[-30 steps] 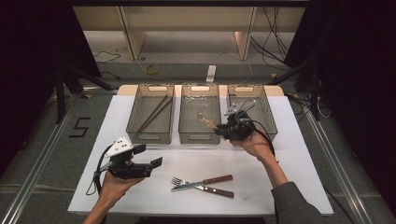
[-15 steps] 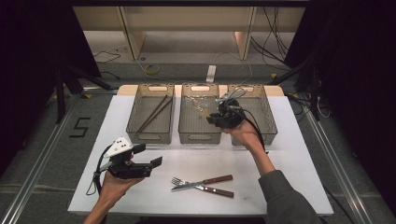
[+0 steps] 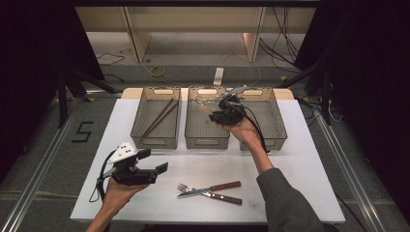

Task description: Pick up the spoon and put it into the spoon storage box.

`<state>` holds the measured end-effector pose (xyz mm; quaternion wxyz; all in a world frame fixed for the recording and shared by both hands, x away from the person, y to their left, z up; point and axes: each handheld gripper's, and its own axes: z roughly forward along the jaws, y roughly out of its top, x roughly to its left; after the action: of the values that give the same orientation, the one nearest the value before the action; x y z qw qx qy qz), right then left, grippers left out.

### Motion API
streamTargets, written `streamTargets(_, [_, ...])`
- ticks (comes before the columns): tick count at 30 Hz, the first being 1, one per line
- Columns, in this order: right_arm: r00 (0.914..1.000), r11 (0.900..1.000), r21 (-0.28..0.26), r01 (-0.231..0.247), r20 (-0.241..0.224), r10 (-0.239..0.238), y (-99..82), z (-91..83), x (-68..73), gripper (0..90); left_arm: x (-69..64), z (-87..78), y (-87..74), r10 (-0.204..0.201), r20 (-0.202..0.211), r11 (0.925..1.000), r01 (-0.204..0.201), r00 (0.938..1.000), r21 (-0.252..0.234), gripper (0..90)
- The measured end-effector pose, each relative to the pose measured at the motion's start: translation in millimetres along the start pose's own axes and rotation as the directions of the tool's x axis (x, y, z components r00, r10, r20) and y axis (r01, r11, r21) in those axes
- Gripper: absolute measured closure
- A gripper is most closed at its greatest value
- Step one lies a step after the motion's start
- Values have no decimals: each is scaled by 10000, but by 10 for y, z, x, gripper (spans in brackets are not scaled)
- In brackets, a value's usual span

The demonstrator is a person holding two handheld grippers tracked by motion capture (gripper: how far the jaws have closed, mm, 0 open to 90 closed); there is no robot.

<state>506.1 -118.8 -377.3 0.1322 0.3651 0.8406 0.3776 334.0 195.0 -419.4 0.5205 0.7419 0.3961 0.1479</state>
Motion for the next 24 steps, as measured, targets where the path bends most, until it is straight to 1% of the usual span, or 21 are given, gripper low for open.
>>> streamTargets(6, [9994,9995,176,-271,202,268,23,82,-49,768,6,2,-1,-22,5,10000,22,10000,-24,141])
streamTargets(10, [9990,9989,281,-367,271,360,33,125,-77,768,4,-1,0,-21,14,10000,21,10000,-53,141])
streamTargets(13, [9985,9988,227,-431,348,423,35,149,-82,767,3,1,0,-11,8,10000,11,10000,-39,141])
streamTargets(19, [9970,9975,352,-606,499,588,28,216,-106,767,1,4,0,11,-3,10000,-11,10000,-21,141])
streamTargets(24, [9966,9966,473,-681,498,657,16,249,-103,766,3,3,-1,9,-4,10000,-9,10000,-11,141])
